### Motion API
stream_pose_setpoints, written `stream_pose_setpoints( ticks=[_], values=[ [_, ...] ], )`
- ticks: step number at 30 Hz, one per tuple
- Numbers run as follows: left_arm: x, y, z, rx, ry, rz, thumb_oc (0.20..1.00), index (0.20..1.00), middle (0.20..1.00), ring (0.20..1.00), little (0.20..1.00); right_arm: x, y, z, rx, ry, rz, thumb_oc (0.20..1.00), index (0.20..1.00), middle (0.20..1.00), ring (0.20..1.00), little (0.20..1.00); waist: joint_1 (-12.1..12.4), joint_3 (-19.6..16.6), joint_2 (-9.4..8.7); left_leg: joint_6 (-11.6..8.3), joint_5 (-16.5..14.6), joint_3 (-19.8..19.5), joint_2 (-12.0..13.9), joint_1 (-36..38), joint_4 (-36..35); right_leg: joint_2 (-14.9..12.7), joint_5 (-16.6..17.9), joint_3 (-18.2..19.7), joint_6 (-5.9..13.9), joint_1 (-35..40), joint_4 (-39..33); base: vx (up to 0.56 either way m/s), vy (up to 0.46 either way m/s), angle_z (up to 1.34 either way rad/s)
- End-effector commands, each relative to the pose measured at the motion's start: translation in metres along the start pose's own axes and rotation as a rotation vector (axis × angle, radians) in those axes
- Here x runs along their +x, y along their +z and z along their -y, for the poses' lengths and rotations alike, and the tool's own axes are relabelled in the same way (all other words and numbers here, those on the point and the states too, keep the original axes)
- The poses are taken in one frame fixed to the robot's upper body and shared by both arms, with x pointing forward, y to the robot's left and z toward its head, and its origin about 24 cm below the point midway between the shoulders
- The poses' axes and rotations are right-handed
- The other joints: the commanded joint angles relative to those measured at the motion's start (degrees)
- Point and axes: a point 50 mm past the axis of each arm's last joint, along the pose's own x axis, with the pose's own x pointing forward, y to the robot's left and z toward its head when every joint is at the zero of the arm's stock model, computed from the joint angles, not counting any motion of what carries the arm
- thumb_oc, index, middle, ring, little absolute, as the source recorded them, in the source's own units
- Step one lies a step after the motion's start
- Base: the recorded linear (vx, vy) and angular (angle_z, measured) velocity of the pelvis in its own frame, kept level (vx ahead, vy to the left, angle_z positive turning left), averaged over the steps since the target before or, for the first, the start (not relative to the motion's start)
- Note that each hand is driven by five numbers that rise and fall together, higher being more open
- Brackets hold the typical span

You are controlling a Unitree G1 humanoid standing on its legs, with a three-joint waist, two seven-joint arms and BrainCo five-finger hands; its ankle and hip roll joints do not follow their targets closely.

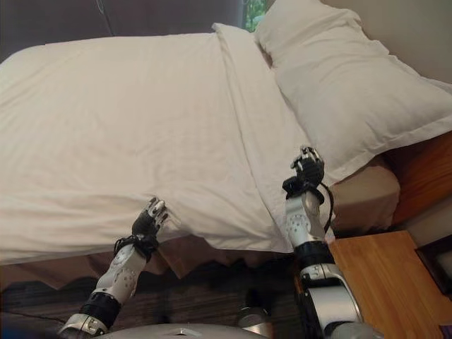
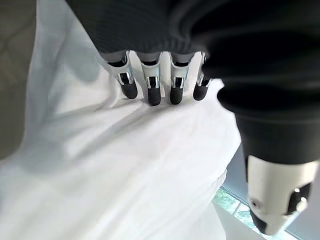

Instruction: Making the bed.

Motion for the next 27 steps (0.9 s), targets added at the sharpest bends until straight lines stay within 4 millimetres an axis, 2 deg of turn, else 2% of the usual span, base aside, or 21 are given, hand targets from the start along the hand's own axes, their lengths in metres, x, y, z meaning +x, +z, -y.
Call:
stream_pose_setpoints(
  ticks=[1, 2, 3, 6, 7, 8, 9, 10, 12, 16, 19, 20, 21, 22, 23, 24, 26, 27],
  values=[
    [0.017, 0.040, 0.014, -0.023, -0.081, 0.144, 1.000, 1.000, 1.000, 1.000, 1.000, 0.018, 0.022, -0.020, 0.020, 0.049, 0.067, 0.200, 0.200, 0.200, 0.200, 0.200, 1.0, 4.7, 1.17, -6.70, -1.2, 2.1, 5.8, 5.4, 0.8, -2.4, -1.4, 1.7, 1.89, -4.6, 0.9, -0.14, -0.003, 0.02],
    [0.017, 0.036, 0.013, -0.033, -0.075, 0.136, 1.000, 1.000, 1.000, 1.000, 1.000, 0.014, 0.006, -0.008, -0.021, 0.025, 0.004, 0.200, 0.200, 0.200, 0.200, 0.200, 0.7, 6.1, 2.33, -6.88, -0.8, 2.5, 6.0, 4.7, 0.8, -2.4, -1.2, 2.0, 1.92, -5.7, 0.9, -0.08, 0.000, 0.00],
    [0.017, 0.036, 0.012, -0.034, -0.075, 0.135, 1.000, 1.000, 1.000, 1.000, 1.000, 0.014, 0.006, -0.008, -0.022, 0.025, 0.003, 0.200, 0.200, 0.200, 0.200, 0.200, 0.7, 6.0, 2.41, -6.90, -0.8, 2.5, 6.0, 4.6, 0.8, -2.3, -1.2, 2.1, 1.90, -5.8, 0.9, -0.11, -0.003, -0.04],
    [0.015, 0.025, 0.008, -0.052, -0.058, 0.102, 1.000, 1.000, 1.000, 1.000, 1.000, 0.002, -0.027, 0.019, -0.060, -0.044, -0.130, 0.200, 0.200, 0.200, 0.200, 0.200, 0.0, 7.9, 3.70, -7.09, -0.5, 3.4, 6.2, 3.4, 0.8, -2.1, -0.5, 3.1, 2.16, -8.1, 0.9, -0.13, 0.005, -0.07],
    [0.014, 0.020, 0.005, -0.075, -0.049, 0.090, 1.000, 1.000, 1.000, 1.000, 1.000, -0.008, -0.044, 0.038, -0.067, -0.105, -0.196, 0.200, 0.200, 0.200, 0.200, 0.200, -0.7, 9.4, 4.13, -7.18, -0.5, 4.2, 6.3, 2.6, 0.8, -2.0, -0.4, 3.5, 2.63, -9.5, 0.9, -0.15, 0.015, -0.12],
    [0.014, 0.020, 0.005, -0.075, -0.049, 0.090, 1.000, 1.000, 1.000, 1.000, 1.000, -0.008, -0.044, 0.038, -0.067, -0.105, -0.196, 0.200, 0.200, 0.200, 0.200, 0.200, -0.6, 9.3, 4.13, -7.18, -0.5, 4.2, 6.3, 2.5, 0.8, -2.0, -0.3, 3.5, 2.62, -9.6, 0.9, -0.15, 0.023, -0.25],
    [0.015, 0.021, 0.005, -0.097, -0.041, 0.098, 1.000, 1.000, 1.000, 1.000, 1.000, -0.018, -0.056, 0.051, -0.042, -0.149, -0.237, 0.200, 0.200, 0.200, 0.200, 0.200, -1.4, 10.0, 4.14, -7.23, -0.5, 4.8, 6.5, 1.9, 0.8, -1.7, 0.0, 4.1, 2.93, -11.0, 0.9, -0.06, 0.010, -0.26],
    [0.015, 0.021, 0.005, -0.097, -0.041, 0.098, 1.000, 1.000, 1.000, 1.000, 1.000, -0.018, -0.056, 0.051, -0.042, -0.149, -0.237, 0.200, 0.200, 0.200, 0.200, 0.200, -1.4, 9.9, 4.13, -7.23, -0.5, 4.9, 6.5, 1.8, 0.8, -1.7, 0.1, 4.2, 2.92, -11.1, 0.9, -0.08, 0.012, -0.25],
    [0.016, 0.023, 0.001, -0.109, -0.023, 0.104, 1.000, 1.000, 1.000, 1.000, 1.000, -0.034, -0.069, 0.074, -0.039, -0.212, -0.292, 0.200, 0.200, 0.200, 0.200, 0.200, -2.2, 10.5, 3.67, -7.21, -0.3, 5.5, 6.7, 1.8, 0.8, -1.3, 0.4, 4.9, 3.07, -11.9, 0.9, -0.03, 0.019, -0.12],
    [0.011, 0.015, -0.015, -0.121, 0.025, 0.074, 1.000, 1.000, 1.000, 1.000, 1.000, -0.072, -0.081, 0.141, -0.158, -0.363, -0.418, 0.200, 0.200, 0.200, 0.200, 0.200, -3.1, 10.0, 2.35, -7.04, -0.7, 6.5, 6.7, 3.4, 0.8, -1.3, 0.7, 4.8, 3.03, -11.0, 1.0, 0.04, 0.020, -0.08],
    [0.005, 0.009, -0.022, -0.102, 0.037, 0.049, 1.000, 1.000, 1.000, 1.000, 1.000, -0.092, -0.073, 0.179, -0.334, -0.413, -0.487, 0.200, 0.200, 0.200, 0.200, 0.200, -3.8, 9.0, 0.69, -6.69, -1.2, 6.4, 6.4, 4.7, 0.8, -1.5, 0.6, 4.4, 2.92, -9.7, 1.2, 0.03, 0.004, 0.00],
    [0.004, 0.008, -0.022, -0.089, 0.031, 0.044, 1.000, 1.000, 1.000, 1.000, 1.000, -0.095, -0.071, 0.183, -0.397, -0.393, -0.502, 0.398, 0.398, 0.398, 0.398, 0.398, -4.0, 8.6, 0.10, -6.57, -1.4, 6.4, 6.4, 5.1, 0.8, -1.4, 0.7, 4.4, 2.89, -9.3, 1.2, 0.03, -0.016, 0.00],
    [0.002, 0.005, -0.022, -0.072, 0.031, 0.032, 1.000, 1.000, 1.000, 1.000, 1.000, -0.099, -0.071, 0.185, -0.487, -0.354, -0.524, 1.000, 1.000, 1.000, 1.000, 1.000, -4.1, 8.1, -0.73, -6.43, -1.6, 6.4, 6.3, 5.7, 0.9, -1.4, 0.6, 4.3, 2.86, -8.7, 1.3, 0.00, 0.000, 0.00],
    [0.002, 0.005, -0.022, -0.072, 0.031, 0.032, 1.000, 1.000, 1.000, 1.000, 1.000, -0.099, -0.071, 0.185, -0.488, -0.354, -0.524, 1.000, 1.000, 1.000, 1.000, 1.000, -4.1, 8.1, -0.73, -6.43, -1.6, 6.4, 6.3, 5.7, 0.9, -1.4, 0.6, 4.3, 2.86, -8.7, 1.3, 0.00, 0.000, 0.00],
    [-0.001, 0.002, -0.023, -0.042, 0.031, 0.027, 1.000, 1.000, 1.000, 1.000, 1.000, -0.100, -0.067, 0.180, -0.637, -0.246, -0.521, 1.000, 1.000, 1.000, 1.000, 1.000, -4.3, 7.4, -2.00, -6.20, -1.9, 6.5, 6.3, 6.4, 0.9, -1.4, 0.6, 4.1, 2.88, -7.9, 1.3, 0.00, 0.000, 0.00],
    [-0.002, 0.001, -0.022, 0.004, 0.023, 0.021, 1.000, 1.000, 1.000, 1.000, 1.000, -0.098, -0.064, 0.172, -0.714, -0.171, -0.504, 1.000, 1.000, 1.000, 1.000, 1.000, -4.5, 6.9, -2.86, -6.07, -2.2, 6.5, 6.2, 7.0, 0.9, -1.3, 0.5, 4.2, 2.93, -7.4, 1.4, 0.06, 0.000, -0.04],
    [-0.005, 0.009, -0.018, 0.183, -0.003, 0.059, 1.000, 1.000, 1.000, 1.000, 1.000, -0.093, -0.054, 0.140, -0.898, 0.074, -0.392, 1.000, 1.000, 1.000, 1.000, 1.000, -4.6, 5.1, -5.12, -5.54, -3.1, 6.4, 5.9, 8.9, 1.0, -1.4, 0.2, 4.5, 3.02, -5.7, 1.7, 0.09, 0.011, 0.00],
    [-0.006, 0.012, -0.017, 0.221, -0.005, 0.072, 1.000, 1.000, 1.000, 1.000, 1.000, -0.094, -0.050, 0.134, -0.930, 0.115, -0.361, 1.000, 1.000, 1.000, 1.000, 1.000, -4.6, 4.6, -5.54, -5.42, -3.3, 6.4, 5.8, 9.3, 1.0, -1.5, 0.2, 4.5, 3.05, -5.4, 1.8, 0.08, 0.046, 0.00]
  ],
)
